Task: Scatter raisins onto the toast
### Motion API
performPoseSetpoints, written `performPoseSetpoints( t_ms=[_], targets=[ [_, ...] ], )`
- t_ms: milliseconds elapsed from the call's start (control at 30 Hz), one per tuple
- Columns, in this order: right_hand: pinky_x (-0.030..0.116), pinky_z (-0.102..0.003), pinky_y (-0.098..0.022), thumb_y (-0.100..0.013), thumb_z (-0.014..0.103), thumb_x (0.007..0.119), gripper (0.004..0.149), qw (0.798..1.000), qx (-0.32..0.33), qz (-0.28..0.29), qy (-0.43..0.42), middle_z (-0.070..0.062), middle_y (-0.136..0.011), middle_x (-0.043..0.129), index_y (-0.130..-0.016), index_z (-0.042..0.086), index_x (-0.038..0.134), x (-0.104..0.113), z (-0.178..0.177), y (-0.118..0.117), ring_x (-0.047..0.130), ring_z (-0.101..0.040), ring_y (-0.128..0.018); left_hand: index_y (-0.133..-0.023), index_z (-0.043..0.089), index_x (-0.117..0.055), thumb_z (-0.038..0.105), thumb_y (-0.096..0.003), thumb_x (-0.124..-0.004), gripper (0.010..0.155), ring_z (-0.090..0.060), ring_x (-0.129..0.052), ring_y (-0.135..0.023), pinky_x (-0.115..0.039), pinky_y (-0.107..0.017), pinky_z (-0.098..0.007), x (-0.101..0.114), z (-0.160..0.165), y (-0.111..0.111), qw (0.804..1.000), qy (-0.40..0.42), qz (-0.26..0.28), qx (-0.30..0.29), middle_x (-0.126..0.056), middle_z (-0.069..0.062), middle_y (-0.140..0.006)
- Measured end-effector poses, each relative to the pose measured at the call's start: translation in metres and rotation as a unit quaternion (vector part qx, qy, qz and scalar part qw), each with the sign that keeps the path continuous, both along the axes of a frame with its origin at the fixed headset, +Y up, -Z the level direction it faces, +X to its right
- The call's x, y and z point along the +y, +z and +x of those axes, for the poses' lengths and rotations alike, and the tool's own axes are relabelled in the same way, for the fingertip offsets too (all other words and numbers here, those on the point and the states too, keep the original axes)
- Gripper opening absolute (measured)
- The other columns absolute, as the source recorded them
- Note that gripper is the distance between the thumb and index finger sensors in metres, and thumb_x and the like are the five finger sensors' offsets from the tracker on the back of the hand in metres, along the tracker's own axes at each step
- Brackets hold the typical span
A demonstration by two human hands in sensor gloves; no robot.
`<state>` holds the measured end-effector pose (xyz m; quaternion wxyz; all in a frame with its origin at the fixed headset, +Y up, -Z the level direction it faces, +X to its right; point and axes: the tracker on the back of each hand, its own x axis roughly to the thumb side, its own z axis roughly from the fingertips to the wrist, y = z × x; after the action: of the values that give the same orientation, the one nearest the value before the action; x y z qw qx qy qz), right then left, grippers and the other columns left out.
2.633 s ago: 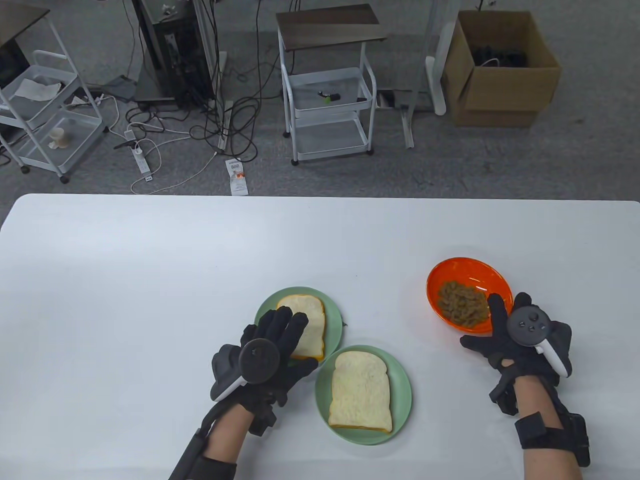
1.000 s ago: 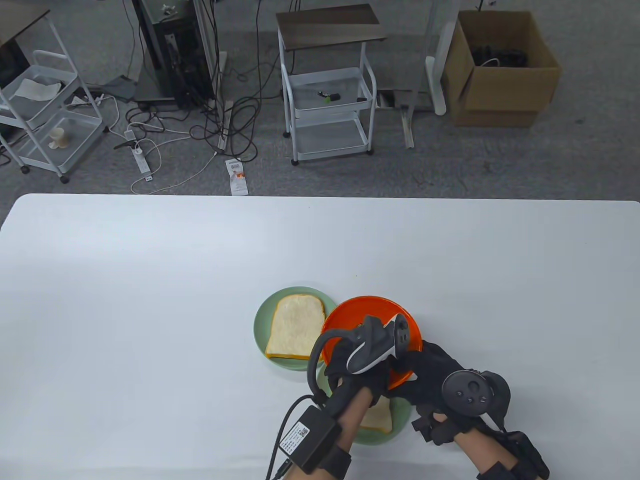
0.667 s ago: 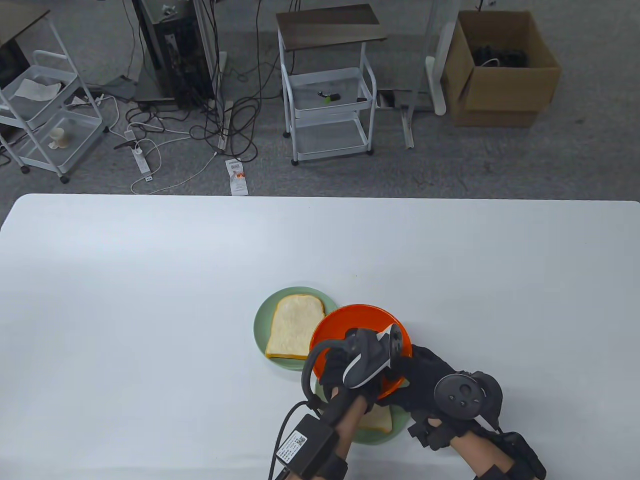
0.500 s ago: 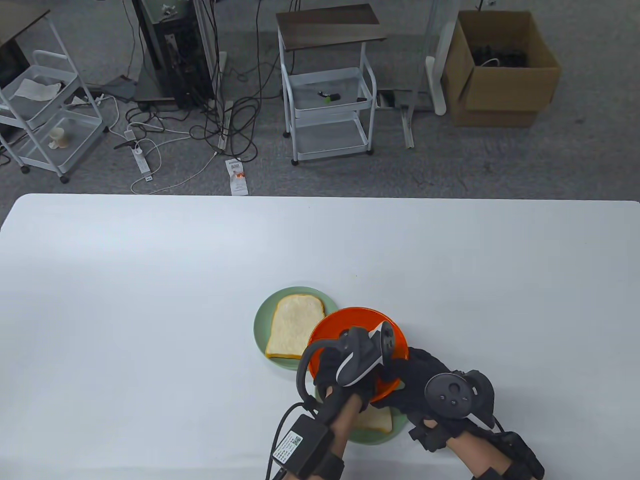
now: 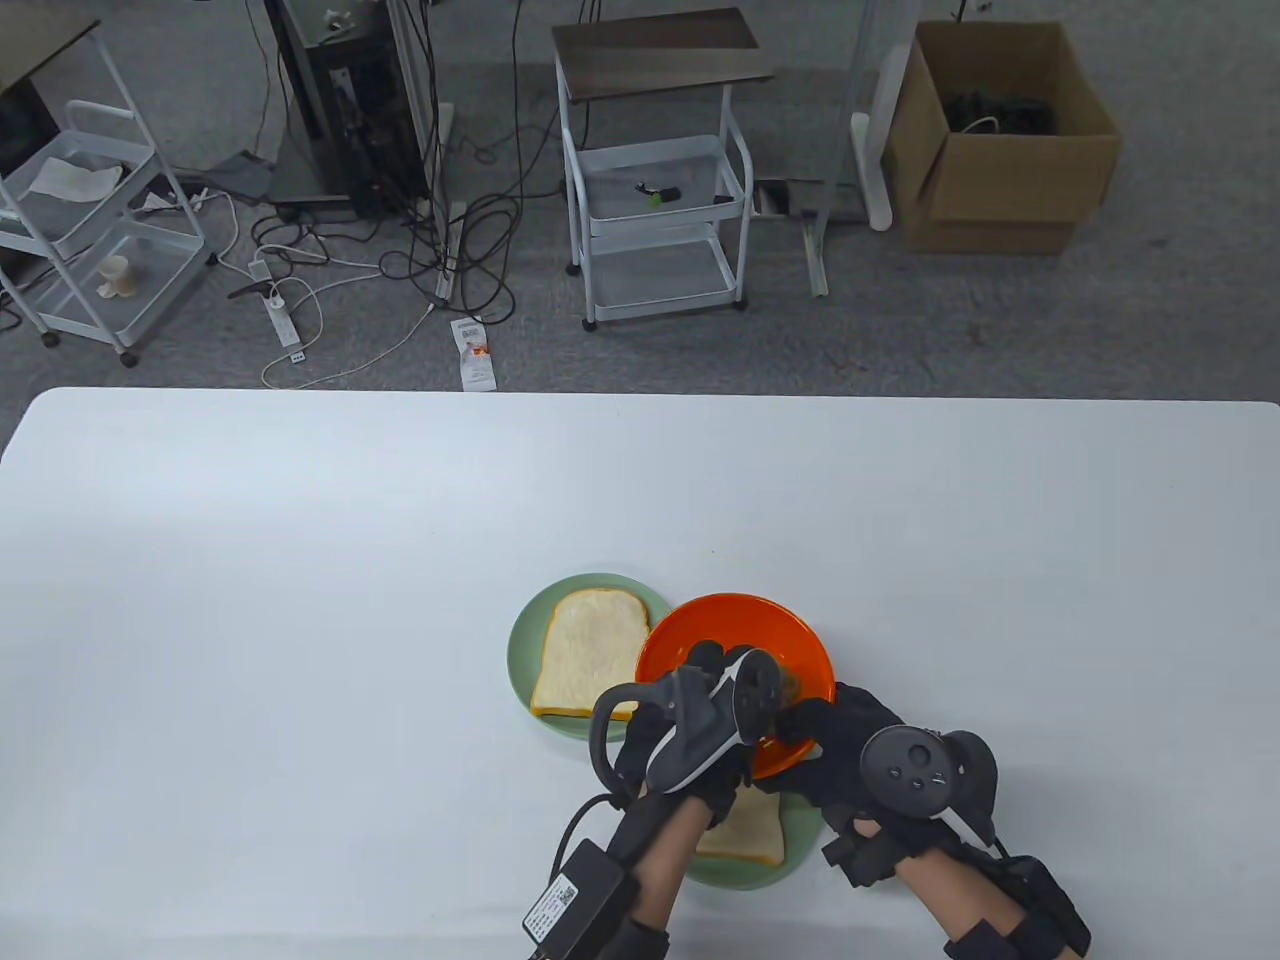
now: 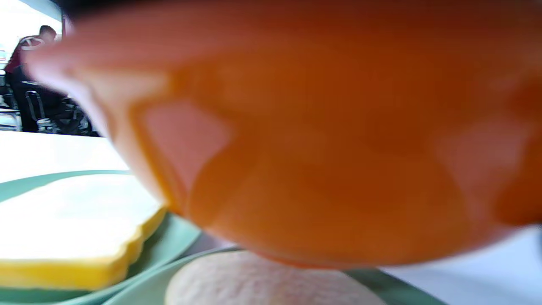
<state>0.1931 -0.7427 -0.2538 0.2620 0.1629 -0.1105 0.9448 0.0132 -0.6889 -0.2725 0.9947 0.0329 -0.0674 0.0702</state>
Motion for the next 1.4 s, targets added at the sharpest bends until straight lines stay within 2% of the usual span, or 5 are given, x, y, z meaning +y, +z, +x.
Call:
performPoseSetpoints(
  t_ms=[267,367,667,1167,1400],
  targets=[
    [0.07,-0.068,-0.053,-0.019,0.056,0.106,0.066,0.998,-0.041,0.021,0.038,-0.032,-0.076,0.095,-0.068,0.013,0.096,0.001,0.018,-0.014,0.09,-0.056,-0.073,-0.073,0.044,-0.085,0.046,-0.0395,-0.092,0.034,-0.008,-0.107,-0.014,-0.095,-0.013,-0.02,-0.001,-0.012,0.016,0.996,0.067,0.063,-0.019,-0.096,0.006,-0.073],
    [0.07,-0.068,-0.054,-0.019,0.056,0.107,0.066,0.997,-0.059,0.02,0.039,-0.032,-0.076,0.095,-0.068,0.013,0.096,-0.001,0.026,-0.021,0.089,-0.056,-0.073,-0.074,0.043,-0.085,0.046,-0.0401,-0.092,0.035,-0.007,-0.107,-0.015,-0.095,-0.013,-0.02,-0.009,-0.015,0.017,0.997,0.069,0.033,-0.02,-0.096,0.006,-0.074],
    [0.069,-0.068,-0.054,-0.019,0.056,0.107,0.066,0.993,-0.102,0.019,0.052,-0.033,-0.077,0.094,-0.069,0.013,0.096,-0.002,0.047,-0.036,0.089,-0.057,-0.074,-0.081,0.042,-0.081,0.048,-0.0425,-0.09,0.04,-0.007,-0.108,-0.02,-0.096,-0.017,-0.019,-0.061,-0.001,0.001,0.987,-0.001,-0.157,-0.029,-0.095,0.004,-0.077],
    [0.069,-0.068,-0.054,-0.021,0.056,0.106,0.066,0.994,-0.094,0.016,0.046,-0.033,-0.077,0.094,-0.07,0.013,0.095,-0.001,0.048,-0.038,0.088,-0.057,-0.074,-0.087,0.042,-0.089,0.051,-0.041,-0.095,0.048,-0.009,-0.112,-0.037,-0.097,-0.028,-0.025,-0.06,-0.006,0.001,0.993,-0.047,-0.106,-0.016,-0.103,0.005,-0.077],
    [0.069,-0.068,-0.054,-0.021,0.056,0.106,0.066,0.994,-0.096,0.013,0.043,-0.033,-0.078,0.094,-0.071,0.013,0.095,0.0,0.051,-0.037,0.088,-0.057,-0.074,-0.089,0.039,-0.089,0.055,-0.0433,-0.089,0.048,-0.014,-0.112,-0.045,-0.096,-0.034,-0.029,-0.057,-0.008,0.005,0.992,-0.065,-0.104,-0.017,-0.101,0.004,-0.082]
  ],
)
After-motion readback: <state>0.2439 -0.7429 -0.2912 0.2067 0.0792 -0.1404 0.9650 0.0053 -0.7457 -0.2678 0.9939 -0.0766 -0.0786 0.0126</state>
